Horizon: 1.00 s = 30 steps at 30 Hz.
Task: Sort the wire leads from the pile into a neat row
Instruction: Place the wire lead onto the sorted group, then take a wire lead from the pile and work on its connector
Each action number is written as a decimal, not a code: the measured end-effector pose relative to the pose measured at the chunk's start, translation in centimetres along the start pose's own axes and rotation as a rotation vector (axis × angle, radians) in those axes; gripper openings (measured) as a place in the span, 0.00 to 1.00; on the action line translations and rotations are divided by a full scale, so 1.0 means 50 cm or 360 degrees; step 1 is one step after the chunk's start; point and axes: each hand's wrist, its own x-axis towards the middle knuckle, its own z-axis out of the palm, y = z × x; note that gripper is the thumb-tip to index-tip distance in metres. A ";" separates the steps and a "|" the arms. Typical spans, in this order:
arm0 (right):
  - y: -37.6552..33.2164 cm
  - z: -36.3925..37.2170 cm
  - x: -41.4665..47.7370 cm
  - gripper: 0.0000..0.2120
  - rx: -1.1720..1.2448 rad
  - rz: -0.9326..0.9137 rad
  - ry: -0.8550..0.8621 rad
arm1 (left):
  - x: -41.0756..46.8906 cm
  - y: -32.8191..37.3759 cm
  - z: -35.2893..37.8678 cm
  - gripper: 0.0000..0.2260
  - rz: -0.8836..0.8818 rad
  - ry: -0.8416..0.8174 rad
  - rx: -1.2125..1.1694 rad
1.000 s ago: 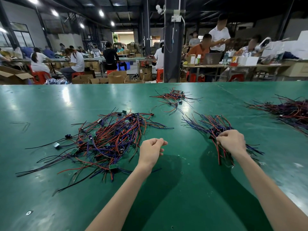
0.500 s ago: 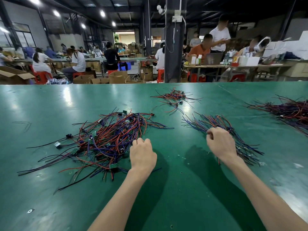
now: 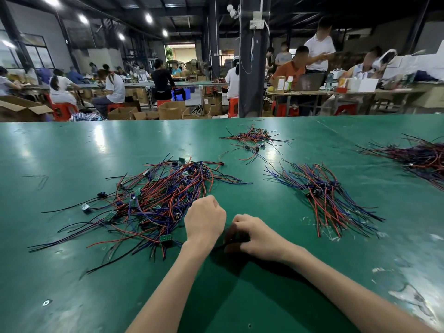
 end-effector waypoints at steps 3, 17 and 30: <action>0.009 0.004 0.005 0.07 -0.0183 0.0027 -0.0036 | 0.000 0.001 0.005 0.11 0.0024 0.0009 -0.0022; 0.179 -0.127 -0.028 0.07 -0.0835 0.0868 0.0387 | 0.002 -0.007 0.028 0.11 0.0104 -0.0420 -0.0025; 0.109 -0.100 -0.018 0.22 -0.0148 0.0607 0.0506 | -0.006 -0.010 0.038 0.07 0.0286 -0.0321 -0.0268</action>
